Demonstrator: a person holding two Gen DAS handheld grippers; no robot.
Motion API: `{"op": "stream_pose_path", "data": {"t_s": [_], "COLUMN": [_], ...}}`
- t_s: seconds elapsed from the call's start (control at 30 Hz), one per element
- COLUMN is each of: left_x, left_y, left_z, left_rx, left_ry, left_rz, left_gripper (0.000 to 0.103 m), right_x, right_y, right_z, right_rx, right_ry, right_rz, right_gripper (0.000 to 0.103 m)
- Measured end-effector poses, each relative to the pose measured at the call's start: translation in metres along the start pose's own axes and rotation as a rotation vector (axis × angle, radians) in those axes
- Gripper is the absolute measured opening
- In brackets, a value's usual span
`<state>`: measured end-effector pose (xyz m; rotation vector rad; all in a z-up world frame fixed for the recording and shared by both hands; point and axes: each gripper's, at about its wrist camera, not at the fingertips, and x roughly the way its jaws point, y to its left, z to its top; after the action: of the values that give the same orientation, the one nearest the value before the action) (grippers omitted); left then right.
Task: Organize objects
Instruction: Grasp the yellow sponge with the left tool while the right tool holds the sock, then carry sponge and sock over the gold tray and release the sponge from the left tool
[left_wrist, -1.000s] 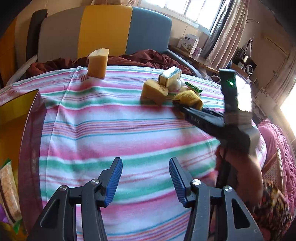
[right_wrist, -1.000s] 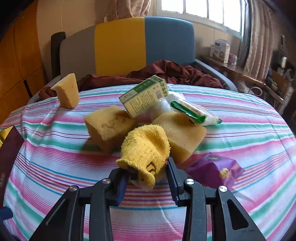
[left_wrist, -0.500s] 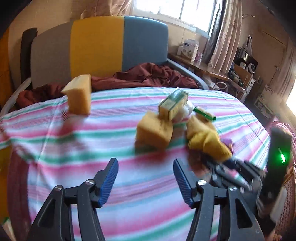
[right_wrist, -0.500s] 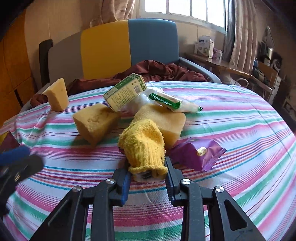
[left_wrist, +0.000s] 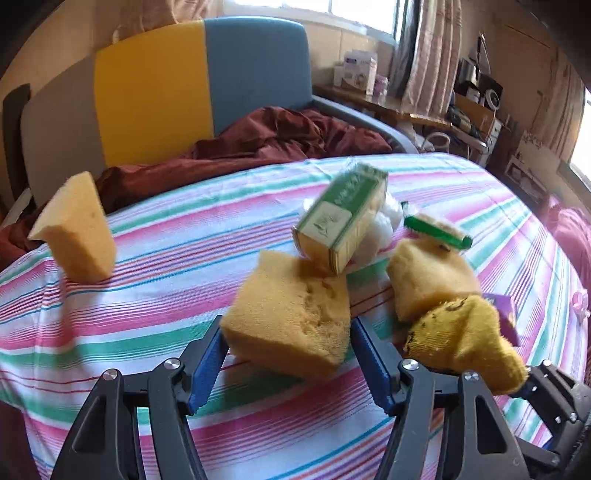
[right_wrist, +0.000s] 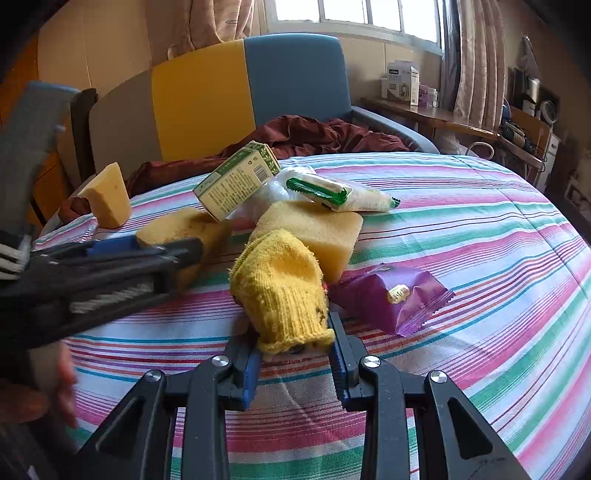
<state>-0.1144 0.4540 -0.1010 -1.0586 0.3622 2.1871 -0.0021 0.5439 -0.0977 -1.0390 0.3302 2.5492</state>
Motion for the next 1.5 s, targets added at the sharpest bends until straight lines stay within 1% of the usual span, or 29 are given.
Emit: {"op": "stream_pose_path", "data": {"t_s": [0.03,0.07,0.17,0.3,0.43,0.57,0.7,0.87,1.0,1.2,1.4,1.5], "left_x": [0.001,0.001,0.000,-0.014,-0.042,-0.065,-0.082,-0.101,-0.109,-0.127,-0.155,-0.173], "left_y": [0.000,0.002,0.004,0.006,0.009,0.015,0.027,0.045,0.056,0.067,0.081,0.088], "left_z": [0.000,0.000,-0.002,-0.009,-0.026,-0.045,-0.062,-0.086,-0.098,-0.115,-0.133,-0.138], "left_rx": [0.000,-0.003,-0.010,-0.020,-0.012,-0.027,-0.072,-0.148,-0.189,-0.229,-0.285,-0.298], "left_ry": [-0.003,-0.011,-0.022,-0.084,-0.159,-0.200,-0.206,-0.209,-0.211,-0.218,-0.222,-0.244], "left_rz": [-0.002,-0.009,-0.024,0.026,0.054,0.070,0.065,0.061,0.056,0.062,0.023,0.009], "left_gripper": [0.063,0.061,0.058,0.057,0.057,0.057,0.057,0.057,0.057,0.057,0.057,0.057], "right_x": [0.000,0.000,0.001,-0.002,-0.007,-0.012,-0.017,-0.029,-0.040,-0.049,-0.052,-0.053], "right_y": [0.000,0.000,0.001,0.000,-0.004,-0.008,-0.003,0.014,0.027,0.041,0.053,0.058], "right_z": [0.000,0.000,-0.001,-0.002,-0.003,-0.003,-0.003,-0.011,-0.020,-0.034,-0.041,-0.043], "right_rx": [0.000,-0.001,-0.003,-0.001,0.017,0.036,0.019,-0.037,-0.072,-0.100,-0.148,-0.172], "right_ry": [0.000,0.001,0.001,-0.015,-0.042,-0.067,-0.090,-0.097,-0.111,-0.102,-0.104,-0.102], "right_rz": [0.000,-0.001,-0.002,0.003,0.020,0.042,0.044,0.057,0.050,0.049,0.020,0.015], "right_gripper": [0.033,0.033,0.032,0.029,0.028,0.028,0.027,0.027,0.027,0.027,0.027,0.027]}}
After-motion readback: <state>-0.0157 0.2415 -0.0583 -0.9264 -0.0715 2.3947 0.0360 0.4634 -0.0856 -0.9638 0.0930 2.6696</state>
